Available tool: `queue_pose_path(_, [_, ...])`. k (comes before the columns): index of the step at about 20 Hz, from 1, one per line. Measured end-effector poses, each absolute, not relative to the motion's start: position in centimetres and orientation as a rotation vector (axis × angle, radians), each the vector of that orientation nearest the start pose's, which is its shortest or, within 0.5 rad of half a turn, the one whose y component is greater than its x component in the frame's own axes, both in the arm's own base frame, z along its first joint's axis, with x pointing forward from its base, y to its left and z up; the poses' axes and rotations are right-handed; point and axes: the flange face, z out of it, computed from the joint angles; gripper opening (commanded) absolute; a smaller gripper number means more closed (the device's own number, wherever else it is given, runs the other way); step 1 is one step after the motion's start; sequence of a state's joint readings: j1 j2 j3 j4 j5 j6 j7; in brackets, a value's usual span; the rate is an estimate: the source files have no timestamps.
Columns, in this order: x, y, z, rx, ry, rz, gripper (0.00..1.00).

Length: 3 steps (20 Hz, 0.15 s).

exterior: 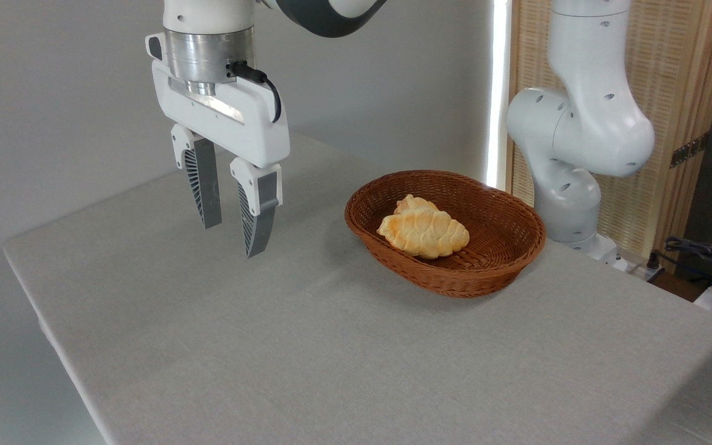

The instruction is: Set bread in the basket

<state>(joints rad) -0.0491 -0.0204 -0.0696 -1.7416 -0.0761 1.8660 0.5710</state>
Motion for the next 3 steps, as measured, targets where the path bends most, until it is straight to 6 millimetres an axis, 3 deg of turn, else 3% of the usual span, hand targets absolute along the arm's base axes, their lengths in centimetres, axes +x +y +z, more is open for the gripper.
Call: queue_pose_path(3, [56.7, -5.7, 58.4, -3.004, 1.002, -0.257, 1.0])
